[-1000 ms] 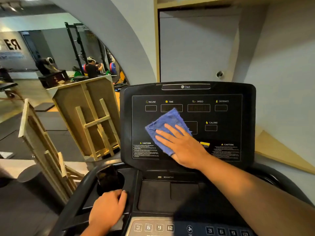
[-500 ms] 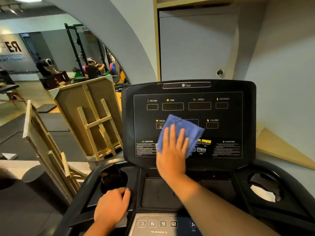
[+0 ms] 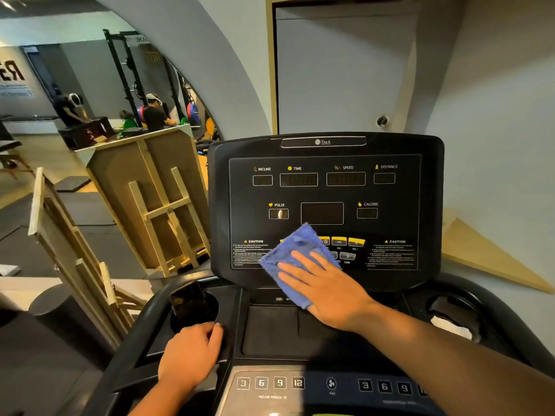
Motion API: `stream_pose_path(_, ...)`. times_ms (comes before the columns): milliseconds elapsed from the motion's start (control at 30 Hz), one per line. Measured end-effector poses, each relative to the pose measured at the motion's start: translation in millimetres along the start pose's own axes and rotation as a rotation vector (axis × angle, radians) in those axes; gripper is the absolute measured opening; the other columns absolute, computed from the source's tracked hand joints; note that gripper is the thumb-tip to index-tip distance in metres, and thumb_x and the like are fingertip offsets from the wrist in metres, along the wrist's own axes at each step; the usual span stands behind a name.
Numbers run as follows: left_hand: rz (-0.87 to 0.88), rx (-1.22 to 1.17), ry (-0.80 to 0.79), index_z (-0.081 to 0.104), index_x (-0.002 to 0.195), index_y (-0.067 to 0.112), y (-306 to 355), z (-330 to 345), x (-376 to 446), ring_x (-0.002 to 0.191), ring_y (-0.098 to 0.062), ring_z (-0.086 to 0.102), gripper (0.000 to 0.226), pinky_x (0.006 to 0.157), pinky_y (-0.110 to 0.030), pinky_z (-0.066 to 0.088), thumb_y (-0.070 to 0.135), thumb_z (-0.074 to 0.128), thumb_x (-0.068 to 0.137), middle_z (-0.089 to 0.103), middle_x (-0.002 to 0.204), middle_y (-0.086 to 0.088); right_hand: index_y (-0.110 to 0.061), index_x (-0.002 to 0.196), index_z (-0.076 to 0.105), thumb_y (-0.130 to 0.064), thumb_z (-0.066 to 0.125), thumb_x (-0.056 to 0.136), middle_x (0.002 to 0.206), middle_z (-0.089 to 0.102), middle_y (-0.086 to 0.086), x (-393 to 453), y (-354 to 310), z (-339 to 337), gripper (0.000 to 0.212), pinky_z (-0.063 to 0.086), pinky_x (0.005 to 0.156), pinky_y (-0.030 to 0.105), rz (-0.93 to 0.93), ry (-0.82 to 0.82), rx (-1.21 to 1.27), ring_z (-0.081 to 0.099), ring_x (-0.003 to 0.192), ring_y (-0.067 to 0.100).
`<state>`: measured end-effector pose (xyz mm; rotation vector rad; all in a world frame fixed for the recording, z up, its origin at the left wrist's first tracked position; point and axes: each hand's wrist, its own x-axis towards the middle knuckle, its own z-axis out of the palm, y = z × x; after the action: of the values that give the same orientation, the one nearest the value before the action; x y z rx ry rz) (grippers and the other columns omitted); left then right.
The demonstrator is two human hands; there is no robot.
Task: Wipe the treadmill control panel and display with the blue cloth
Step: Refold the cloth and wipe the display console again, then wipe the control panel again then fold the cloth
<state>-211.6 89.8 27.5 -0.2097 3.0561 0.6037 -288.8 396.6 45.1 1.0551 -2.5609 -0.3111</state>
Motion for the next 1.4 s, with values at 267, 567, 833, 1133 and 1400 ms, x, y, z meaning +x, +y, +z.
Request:
stream_pose_path(267,-0.033,0.031,-0.011,0.071,0.079,0.034,-1,2,4,0.067,-0.007,0.067,0.043,0.07,-0.031,0.057,0.048,0.038,0.104,0.072,0.071,0.006,-0.019,0.161,0.011,-0.036,0.035,0.092,0.166,0.022,0.009,-122,64,-10,0.075,0.014,0.121,0.053,0.537,-0.09,-0.028,0.007,0.154,0.034)
stream_pose_path(567,-0.009,0.044,0.013,0.069,0.077,0.031,1,4,2,0.062,-0.005,0.064,0.044,0.056,-0.02,0.042,0.044,0.038,0.106,0.069,0.066,0.006,0.001,0.148,0.04,-0.041,0.02,0.094,0.157,0.032,0.028,-26,-44,-22,0.072,0.021,0.119,0.059,1.038,0.001,0.243,0.026,0.146,0.05)
stream_pose_path(833,0.037,0.021,0.025,0.068,0.079,0.031,-2,7,3,0.062,-0.005,0.063,0.042,0.059,-0.022,0.047,0.044,0.039,0.106,0.069,0.068,0.006,-0.017,0.143,0.056,-0.045,0.04,0.091,0.151,0.051,0.002,11,-104,-34,0.061,0.028,0.116,0.051,0.593,-0.13,0.41,0.039,0.144,0.033)
stream_pose_path(1133,0.195,-0.789,-0.141,0.065,0.122,0.038,28,-36,-18,0.112,0.006,0.06,0.022,0.088,-0.013,0.042,0.037,0.06,0.101,0.068,0.118,0.018,-0.013,0.108,0.069,-0.042,0.051,0.103,0.094,0.071,-0.001,-11,-113,-115,0.034,0.053,0.087,0.036,0.994,0.055,1.786,0.067,0.089,0.016)
stream_pose_path(1400,0.162,-1.022,-0.53,0.071,0.117,0.018,52,-52,-56,0.099,-0.01,0.075,0.023,0.084,-0.027,0.055,0.027,0.07,0.096,0.08,0.106,0.002,-0.012,0.101,0.073,-0.044,0.063,0.093,0.096,0.077,0.015,-55,-148,-140,0.034,0.056,0.079,0.045,1.279,0.238,2.304,0.074,0.079,0.031)
